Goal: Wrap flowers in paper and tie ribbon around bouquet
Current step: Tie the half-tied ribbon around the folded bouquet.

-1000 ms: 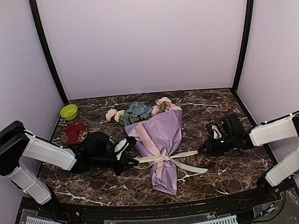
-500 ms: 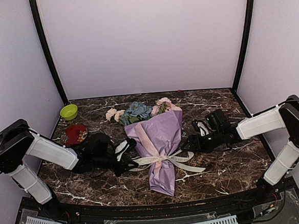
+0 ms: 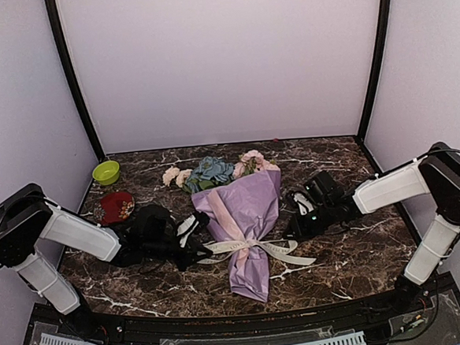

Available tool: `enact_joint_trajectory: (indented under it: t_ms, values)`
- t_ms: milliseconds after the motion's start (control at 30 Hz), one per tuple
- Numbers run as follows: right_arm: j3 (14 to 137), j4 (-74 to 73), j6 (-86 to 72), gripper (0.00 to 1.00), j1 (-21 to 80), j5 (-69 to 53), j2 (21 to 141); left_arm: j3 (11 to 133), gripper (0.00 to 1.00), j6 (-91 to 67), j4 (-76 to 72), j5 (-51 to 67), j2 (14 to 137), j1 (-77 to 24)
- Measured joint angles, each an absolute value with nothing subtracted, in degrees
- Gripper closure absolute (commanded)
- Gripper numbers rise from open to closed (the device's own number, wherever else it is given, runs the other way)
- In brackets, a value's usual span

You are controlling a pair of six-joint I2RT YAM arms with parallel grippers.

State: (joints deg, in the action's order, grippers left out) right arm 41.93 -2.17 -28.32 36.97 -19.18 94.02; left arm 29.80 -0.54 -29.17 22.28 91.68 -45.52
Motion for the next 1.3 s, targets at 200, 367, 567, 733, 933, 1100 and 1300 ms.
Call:
enact_joint_trajectory:
  t_ms: [200, 367, 567, 733, 933, 1100, 1300]
  values:
    - [39.7, -4.01, -29.34, 1.0, 37.1, -18.04, 90.87, 29.12, 1.0, -2.28, -30.61, 20.93, 90.89, -45.54]
    - [37.32, -4.56, -31.29, 1.0, 36.38, -14.79, 85.65, 28.69, 1.0, -4.67, -31.0, 19.2, 90.83, -45.47]
    - [33.54, -5.08, -33.61, 1.0, 34.02, -13.04, 84.42, 27.35, 1.0, -6.92, -31.11, 17.45, 90.83, -45.06]
    - [33.26, -4.54, -34.59, 1.0, 34.0, -13.47, 84.77, 26.83, 1.0, -7.92, -31.2, 17.56, 90.83, -44.88]
    - [33.36, -4.43, -34.54, 1.0, 33.98, -13.61, 84.88, 26.68, 1.0, -8.01, -31.22, 18.0, 90.83, -44.88]
    - [34.09, -5.26, -33.87, 0.63, 33.74, -13.69, 84.62, 26.5, 0.45, -7.81, -30.3, 18.57, 90.39, -44.75]
    - [38.2, -11.31, -32.91, 0.0, 31.31, -10.0, 76.86, 27.44, 0.04, -6.17, -24.82, 16.25, 82.7, -44.38]
